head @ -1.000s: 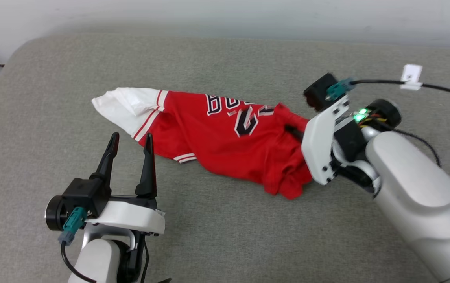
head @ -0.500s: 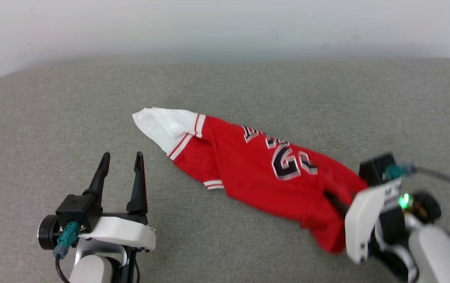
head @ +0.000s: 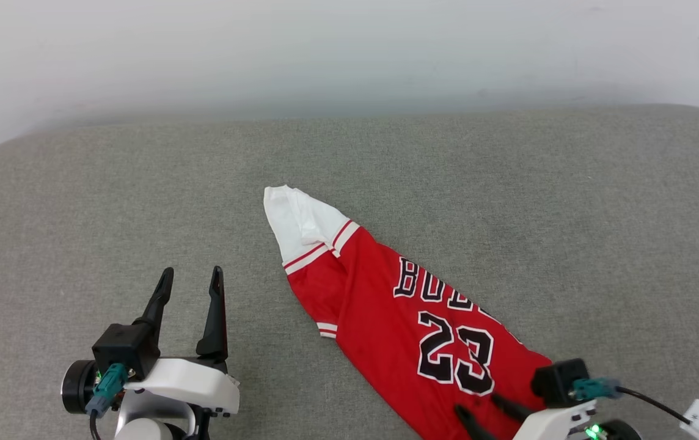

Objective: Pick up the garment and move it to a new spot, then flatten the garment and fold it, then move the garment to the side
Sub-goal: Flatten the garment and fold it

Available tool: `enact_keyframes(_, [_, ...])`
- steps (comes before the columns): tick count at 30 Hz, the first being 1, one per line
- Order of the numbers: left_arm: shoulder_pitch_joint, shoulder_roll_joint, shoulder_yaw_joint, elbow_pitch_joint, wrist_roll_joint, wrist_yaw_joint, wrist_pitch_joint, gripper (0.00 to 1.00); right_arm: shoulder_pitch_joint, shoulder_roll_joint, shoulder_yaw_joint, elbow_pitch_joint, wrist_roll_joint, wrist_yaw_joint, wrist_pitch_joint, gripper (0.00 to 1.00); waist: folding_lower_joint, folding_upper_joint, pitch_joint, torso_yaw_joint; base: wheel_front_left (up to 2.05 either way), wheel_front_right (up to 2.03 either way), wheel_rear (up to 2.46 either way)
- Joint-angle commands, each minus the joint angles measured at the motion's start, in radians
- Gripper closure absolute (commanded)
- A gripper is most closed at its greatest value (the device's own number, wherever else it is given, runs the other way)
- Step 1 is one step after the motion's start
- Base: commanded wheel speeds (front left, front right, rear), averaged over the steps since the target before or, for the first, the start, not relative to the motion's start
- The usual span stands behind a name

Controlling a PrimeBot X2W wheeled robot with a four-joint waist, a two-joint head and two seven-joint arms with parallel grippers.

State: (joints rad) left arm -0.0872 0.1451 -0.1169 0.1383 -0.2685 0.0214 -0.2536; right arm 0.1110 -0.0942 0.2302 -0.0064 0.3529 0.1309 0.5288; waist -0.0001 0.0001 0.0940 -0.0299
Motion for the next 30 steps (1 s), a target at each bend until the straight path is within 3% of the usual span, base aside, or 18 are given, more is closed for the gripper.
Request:
enact_keyframes(1, [0.009, 0.003, -0.001, 0.005, -0.004, -0.002, 0.002, 0.0, -0.009, 0.012, -0.011, -0.022, -0.003, 0.0, -0.062, 0.0, 0.0001, -0.0001, -0.005, 0.002, 0.0, 0.0, 0.0])
enact_keyframes(8, [0.011, 0.007, -0.007, 0.012, -0.009, -0.001, 0.002, 0.0, -0.059, 0.03, -0.071, -0.055, -0.047, 0.0, -0.351, 0.0, 0.0001, -0.0001, -0.015, 0.009, 0.0, 0.0, 0.0])
enact_keyframes(13, [0.015, 0.012, -0.005, 0.018, -0.015, 0.001, 0.001, 0.0, -0.087, 0.038, -0.127, -0.041, -0.116, 0.0, -0.482, 0.0, 0.0001, -0.0001, -0.029, 0.014, 0.0, 0.0, 0.0])
enact_keyframes(23, [0.027, 0.021, -0.014, 0.005, 0.003, 0.024, -0.002, 0.0, -0.121, 0.041, -0.256, -0.016, -0.216, 0.0, -0.542, 0.0, 0.0001, -0.0001, -0.044, 0.018, 0.0, 0.0, 0.0])
enact_keyframes(30, [0.01, 0.025, -0.029, -0.003, 0.009, 0.029, 0.029, 0.0, -0.151, 0.036, -0.286, -0.021, -0.227, 0.0, -0.535, 0.0, 0.0001, -0.0001, -0.031, 0.011, 0.0, 0.0, 0.0])
